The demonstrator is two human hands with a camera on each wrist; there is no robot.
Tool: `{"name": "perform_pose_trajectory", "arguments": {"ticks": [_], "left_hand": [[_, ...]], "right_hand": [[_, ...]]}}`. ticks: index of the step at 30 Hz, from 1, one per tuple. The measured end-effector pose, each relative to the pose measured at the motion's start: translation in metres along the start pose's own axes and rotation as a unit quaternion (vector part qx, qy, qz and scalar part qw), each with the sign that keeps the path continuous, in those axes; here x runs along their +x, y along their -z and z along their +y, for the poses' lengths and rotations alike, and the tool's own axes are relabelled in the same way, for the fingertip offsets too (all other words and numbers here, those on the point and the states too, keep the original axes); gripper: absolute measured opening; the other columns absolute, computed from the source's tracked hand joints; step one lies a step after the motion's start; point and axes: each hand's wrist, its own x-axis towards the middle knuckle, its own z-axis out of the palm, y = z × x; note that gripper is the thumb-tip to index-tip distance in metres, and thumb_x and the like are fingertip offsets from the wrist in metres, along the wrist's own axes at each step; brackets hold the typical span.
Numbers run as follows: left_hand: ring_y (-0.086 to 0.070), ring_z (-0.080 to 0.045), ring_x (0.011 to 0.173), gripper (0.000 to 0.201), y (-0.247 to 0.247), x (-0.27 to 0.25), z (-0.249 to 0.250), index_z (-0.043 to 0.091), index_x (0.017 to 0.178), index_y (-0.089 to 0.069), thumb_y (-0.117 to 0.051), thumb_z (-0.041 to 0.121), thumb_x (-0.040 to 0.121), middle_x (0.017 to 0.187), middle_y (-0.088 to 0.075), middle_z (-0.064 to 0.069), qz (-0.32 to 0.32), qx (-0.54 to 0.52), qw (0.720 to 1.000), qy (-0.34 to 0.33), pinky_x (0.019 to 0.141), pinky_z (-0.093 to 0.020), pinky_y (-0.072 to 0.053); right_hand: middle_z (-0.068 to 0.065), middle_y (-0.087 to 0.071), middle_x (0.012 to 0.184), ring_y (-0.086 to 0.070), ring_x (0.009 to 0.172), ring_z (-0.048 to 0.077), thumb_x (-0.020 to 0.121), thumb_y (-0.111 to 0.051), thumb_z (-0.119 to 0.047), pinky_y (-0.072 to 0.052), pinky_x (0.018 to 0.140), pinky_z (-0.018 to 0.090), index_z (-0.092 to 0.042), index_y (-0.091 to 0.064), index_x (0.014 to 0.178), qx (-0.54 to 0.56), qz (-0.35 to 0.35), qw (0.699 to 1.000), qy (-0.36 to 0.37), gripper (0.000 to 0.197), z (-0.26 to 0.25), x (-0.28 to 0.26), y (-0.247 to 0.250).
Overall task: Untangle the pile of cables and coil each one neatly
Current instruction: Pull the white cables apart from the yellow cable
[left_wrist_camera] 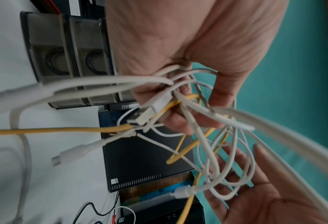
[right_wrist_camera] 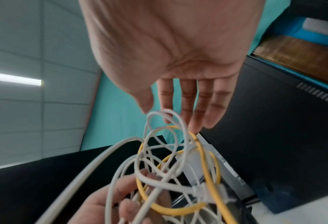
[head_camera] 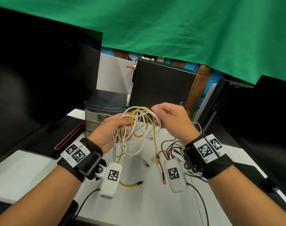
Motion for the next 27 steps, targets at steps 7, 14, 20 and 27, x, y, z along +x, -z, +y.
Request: {"name": "perform_pose_trajectory", "arguments": {"ticks": [7,14,20,27], "left_hand": [[-0.064,-0.014,0.059,0.028,0.005,-0.007,0.010,0.006,0.114,-0.066,-0.053,0.010,0.090,0.088,-0.071,-0.007,-0.073,-0.109,0.991,0.010,0.061,-0.028,-0.056],[-0.060,-0.024,0.073,0.056,0.005,-0.004,0.002,0.008,0.109,-0.065,-0.057,0.060,0.090,0.101,-0.066,-0.016,-0.135,-0.118,0.979,0.101,0.063,-0.034,-0.053],[-0.055,-0.014,0.057,0.026,0.001,-0.003,-0.004,0.014,0.117,-0.064,-0.062,0.028,0.095,0.087,-0.063,-0.005,-0.133,-0.083,0.984,0.084,0.063,-0.028,-0.049],[-0.062,-0.029,0.094,0.086,0.007,-0.002,0.000,0.008,0.142,-0.052,-0.054,0.073,0.086,0.121,-0.061,-0.015,-0.181,-0.244,0.941,0.151,0.087,-0.043,-0.051]], "right_hand": [[-0.007,-0.072,0.085,-0.069,0.082,0.010,0.094,-0.068,-0.020,-0.058,0.079,0.037,-0.027,-0.076,0.089,-0.127,0.001,0.987,0.101,0.011,-0.005,0.007,-0.002],[-0.010,-0.068,0.078,-0.063,0.075,0.011,0.091,-0.067,-0.046,-0.053,0.070,0.033,-0.031,-0.080,0.094,-0.302,0.034,0.945,0.122,0.020,-0.053,0.026,0.023],[-0.010,-0.069,0.065,-0.052,0.054,0.001,0.087,-0.076,-0.036,-0.043,0.057,0.021,-0.030,-0.081,0.086,-0.286,-0.094,0.944,0.132,0.008,-0.076,0.033,0.019],[-0.014,-0.074,0.079,-0.063,0.066,0.002,0.094,-0.069,-0.030,-0.054,0.066,0.024,-0.028,-0.080,0.099,-0.274,-0.061,0.939,0.199,0.013,-0.070,0.029,0.006]]}}
